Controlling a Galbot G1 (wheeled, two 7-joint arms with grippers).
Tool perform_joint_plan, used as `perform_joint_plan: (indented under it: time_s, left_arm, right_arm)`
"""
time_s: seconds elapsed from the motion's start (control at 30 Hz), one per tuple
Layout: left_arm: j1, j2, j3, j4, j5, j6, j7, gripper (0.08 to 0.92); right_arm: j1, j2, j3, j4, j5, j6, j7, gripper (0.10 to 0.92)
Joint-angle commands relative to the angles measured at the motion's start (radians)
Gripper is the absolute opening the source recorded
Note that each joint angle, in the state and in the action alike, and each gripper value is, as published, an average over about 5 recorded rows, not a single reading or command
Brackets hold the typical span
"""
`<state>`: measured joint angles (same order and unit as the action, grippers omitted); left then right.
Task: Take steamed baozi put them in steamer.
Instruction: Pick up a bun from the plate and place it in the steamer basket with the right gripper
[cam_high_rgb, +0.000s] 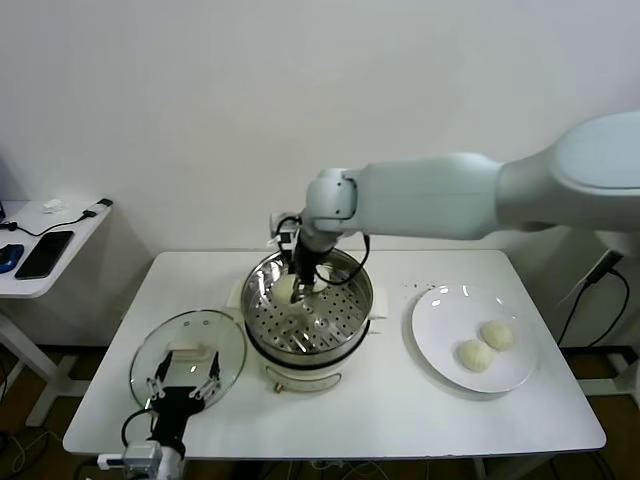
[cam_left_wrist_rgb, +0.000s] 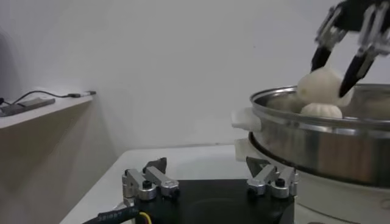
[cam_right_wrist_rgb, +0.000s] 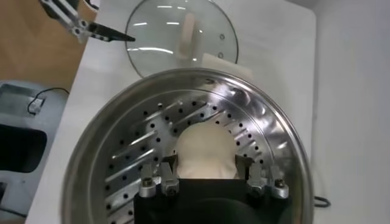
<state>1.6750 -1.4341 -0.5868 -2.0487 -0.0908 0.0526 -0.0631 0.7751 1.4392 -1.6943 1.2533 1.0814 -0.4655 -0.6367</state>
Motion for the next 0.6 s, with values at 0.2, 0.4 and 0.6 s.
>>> perform_joint_plan:
  time_s: [0.2, 0.4, 0.6]
  left_arm:
    - [-0.008, 0.0, 0.001, 0.009, -0.002, 0.001, 0.0, 0.823]
    - [-0.009, 0.0, 0.001, 0.011, -0.004, 0.0, -0.003, 0.823]
    - [-0.006, 0.001, 0.001, 0.004, -0.01, 0.001, -0.002, 0.823]
  right_arm:
    - [-0.144, 0.111, 0.02, -0.147, -0.022, -0.018, 0.05, 0.636]
    - [-0.141, 0.115, 0.023, -0.151, -0.025, -0.012, 0.036, 0.701]
    - [-0.068, 0.051, 0.014, -0.076, -0.036, 0.019, -0.015, 0.814]
